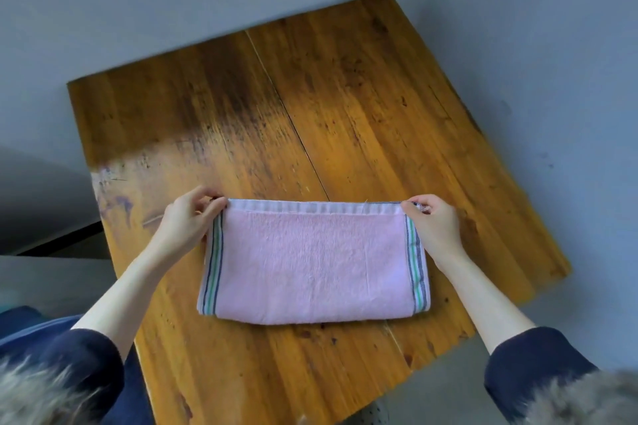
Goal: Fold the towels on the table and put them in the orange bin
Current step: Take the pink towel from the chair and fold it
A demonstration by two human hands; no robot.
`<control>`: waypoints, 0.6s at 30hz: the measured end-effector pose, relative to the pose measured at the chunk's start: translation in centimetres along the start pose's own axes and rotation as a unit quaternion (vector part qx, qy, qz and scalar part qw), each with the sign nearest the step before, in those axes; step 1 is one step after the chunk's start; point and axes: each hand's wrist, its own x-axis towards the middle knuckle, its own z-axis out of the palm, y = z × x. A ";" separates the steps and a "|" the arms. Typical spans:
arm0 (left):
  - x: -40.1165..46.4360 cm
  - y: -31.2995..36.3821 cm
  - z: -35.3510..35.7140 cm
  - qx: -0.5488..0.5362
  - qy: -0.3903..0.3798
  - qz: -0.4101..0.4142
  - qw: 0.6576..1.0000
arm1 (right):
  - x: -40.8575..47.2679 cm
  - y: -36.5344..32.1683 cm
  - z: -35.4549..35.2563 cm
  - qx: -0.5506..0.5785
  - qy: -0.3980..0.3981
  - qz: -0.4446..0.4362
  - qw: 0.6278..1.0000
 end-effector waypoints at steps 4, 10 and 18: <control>-0.7 0.2 1.2 0.063 0.096 0.000 0.993 | -0.3 0.5 1.0 -0.038 0.067 -0.011 0.997; -6.7 2.9 6.3 0.221 0.150 0.151 0.952 | -6.8 1.3 4.6 -0.182 0.079 -0.280 0.939; -8.2 0.2 9.1 0.284 0.000 0.133 0.950 | -9.3 6.0 6.0 -0.394 -0.058 -0.284 0.872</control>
